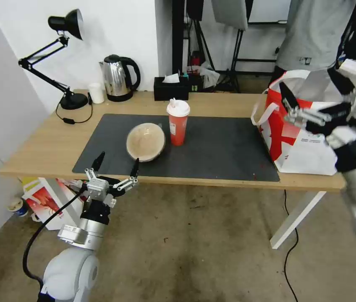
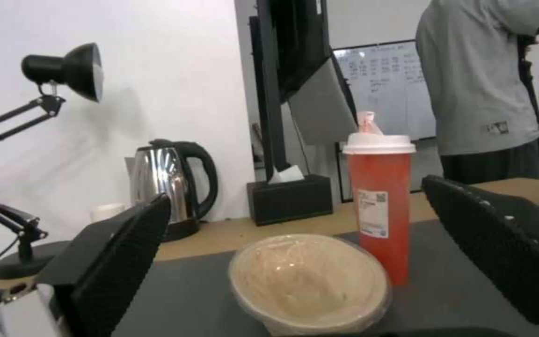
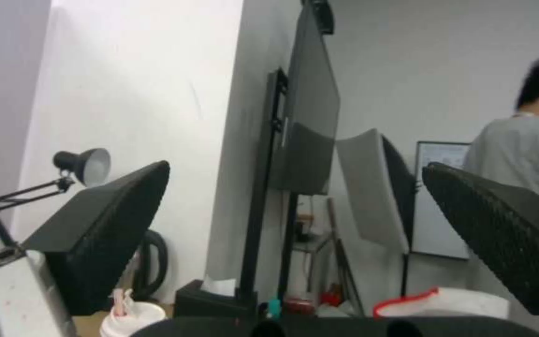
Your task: Pick up the trash from the table and place it into the takeout bag.
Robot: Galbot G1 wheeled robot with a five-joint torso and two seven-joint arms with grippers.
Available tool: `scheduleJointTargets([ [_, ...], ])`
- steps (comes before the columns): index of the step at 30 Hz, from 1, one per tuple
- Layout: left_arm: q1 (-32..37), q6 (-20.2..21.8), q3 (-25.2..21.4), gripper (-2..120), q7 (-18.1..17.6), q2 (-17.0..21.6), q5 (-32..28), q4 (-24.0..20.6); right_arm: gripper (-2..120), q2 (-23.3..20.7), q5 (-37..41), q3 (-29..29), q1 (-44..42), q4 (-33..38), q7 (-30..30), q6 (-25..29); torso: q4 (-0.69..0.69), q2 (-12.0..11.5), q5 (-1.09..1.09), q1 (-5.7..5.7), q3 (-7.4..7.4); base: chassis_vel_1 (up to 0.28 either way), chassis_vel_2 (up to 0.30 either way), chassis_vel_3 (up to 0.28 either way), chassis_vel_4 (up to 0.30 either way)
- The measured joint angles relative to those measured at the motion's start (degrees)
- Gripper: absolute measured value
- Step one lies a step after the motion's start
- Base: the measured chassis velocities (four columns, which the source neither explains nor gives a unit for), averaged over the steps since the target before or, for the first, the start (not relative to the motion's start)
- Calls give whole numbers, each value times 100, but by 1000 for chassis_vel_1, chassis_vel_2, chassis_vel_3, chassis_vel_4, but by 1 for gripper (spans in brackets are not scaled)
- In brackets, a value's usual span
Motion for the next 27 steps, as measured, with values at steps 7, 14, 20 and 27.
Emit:
scheduleJointTargets([
  [7, -37, -1, -70, 100, -10, -39, -39, -10, 100, 1244, -1651, -796, -513, -106, 139, 870, -1, 0, 1, 0, 0, 0, 0, 0, 0],
  [14, -98, -1, -94, 100, -13, -44, -72, 25, 100, 2164, -2892, -1733, -772, -484, 517, 1527, 0, 0, 1, 0, 0, 0, 0, 0, 0],
  [20, -120, -1, -120, 100, -16, -45, -86, 29, 100, 2463, -3803, -2400, -1005, -811, 1080, 2039, 0, 0, 2, 0, 0, 0, 0, 0, 0],
  [27, -126, -1, -136, 100, -16, -45, -91, 11, 100, 2564, -4468, -2780, -1291, -1070, 1450, 2562, 0, 0, 2, 0, 0, 0, 0, 0, 0],
])
